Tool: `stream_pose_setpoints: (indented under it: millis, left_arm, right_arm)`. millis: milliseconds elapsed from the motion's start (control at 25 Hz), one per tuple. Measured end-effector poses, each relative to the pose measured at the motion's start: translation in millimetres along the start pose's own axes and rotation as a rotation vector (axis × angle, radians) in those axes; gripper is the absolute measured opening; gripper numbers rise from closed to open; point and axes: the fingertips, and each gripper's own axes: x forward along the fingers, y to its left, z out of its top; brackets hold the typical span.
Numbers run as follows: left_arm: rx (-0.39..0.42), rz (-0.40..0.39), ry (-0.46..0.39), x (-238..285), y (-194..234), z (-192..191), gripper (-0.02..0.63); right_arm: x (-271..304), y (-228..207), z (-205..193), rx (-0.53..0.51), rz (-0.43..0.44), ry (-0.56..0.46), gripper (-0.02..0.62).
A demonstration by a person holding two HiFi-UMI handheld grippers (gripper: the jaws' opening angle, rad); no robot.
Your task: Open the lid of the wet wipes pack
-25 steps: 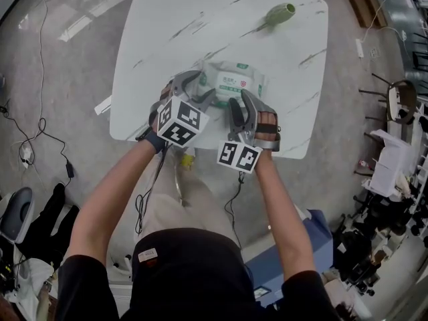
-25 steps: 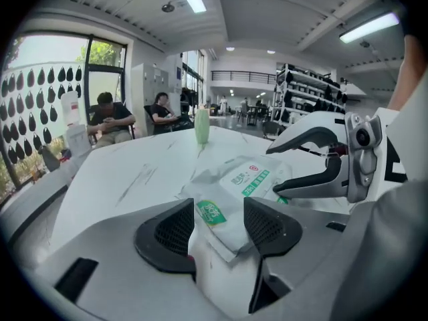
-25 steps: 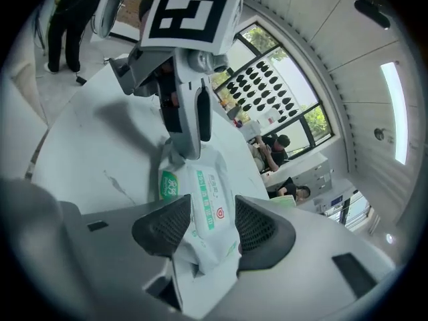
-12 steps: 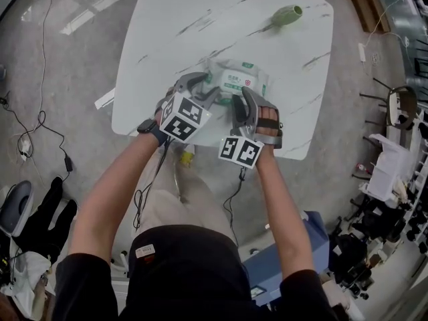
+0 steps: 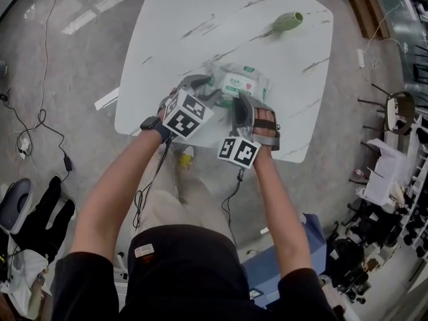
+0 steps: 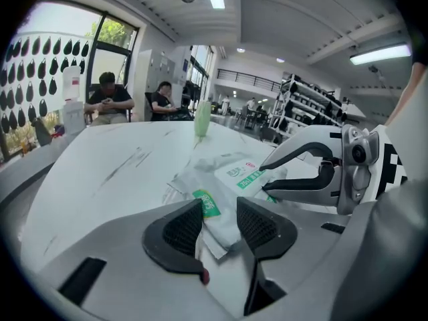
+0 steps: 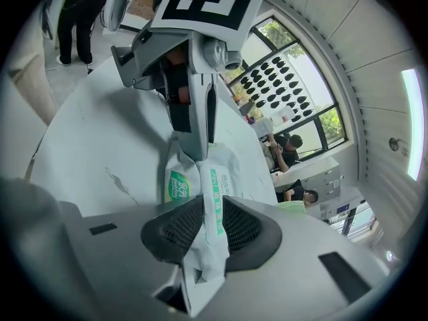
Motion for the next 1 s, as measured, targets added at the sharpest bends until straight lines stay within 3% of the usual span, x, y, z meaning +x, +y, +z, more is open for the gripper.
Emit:
stream_pose_setpoints:
  millis: [160, 1000]
  left_arm:
    - [-0.004, -0.004, 0.007, 0.6, 0.2, -0.8, 0.178]
    - [-0.008, -0.009, 0.013, 0.6, 0.3, -0.5, 0.176]
  right_arm:
    - [1.8, 8.5, 0.4, -0.014, 0.034, 0.015, 0.014]
    - [0.1, 5.2, 2.1, 0.016, 0.067, 0.024, 0.009]
